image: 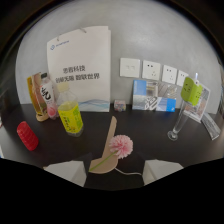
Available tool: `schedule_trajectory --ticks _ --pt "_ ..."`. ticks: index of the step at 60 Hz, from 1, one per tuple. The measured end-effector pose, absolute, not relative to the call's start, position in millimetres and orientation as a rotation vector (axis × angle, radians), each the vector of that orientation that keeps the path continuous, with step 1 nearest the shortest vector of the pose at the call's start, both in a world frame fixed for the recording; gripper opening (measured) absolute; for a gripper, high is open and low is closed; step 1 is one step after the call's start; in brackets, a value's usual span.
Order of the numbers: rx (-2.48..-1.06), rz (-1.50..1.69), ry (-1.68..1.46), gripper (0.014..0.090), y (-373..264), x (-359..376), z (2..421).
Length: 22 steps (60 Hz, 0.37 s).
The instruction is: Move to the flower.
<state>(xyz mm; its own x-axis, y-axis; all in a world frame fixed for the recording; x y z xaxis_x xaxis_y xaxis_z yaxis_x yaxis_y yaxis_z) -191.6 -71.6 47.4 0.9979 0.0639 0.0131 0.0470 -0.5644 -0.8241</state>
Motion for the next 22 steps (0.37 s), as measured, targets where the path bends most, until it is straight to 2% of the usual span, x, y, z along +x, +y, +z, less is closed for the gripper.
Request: schedule_trajectory --ticks 22 --pt "-2.179 0.021 -0.076 0.0849 -66.9 -193.5 43.8"
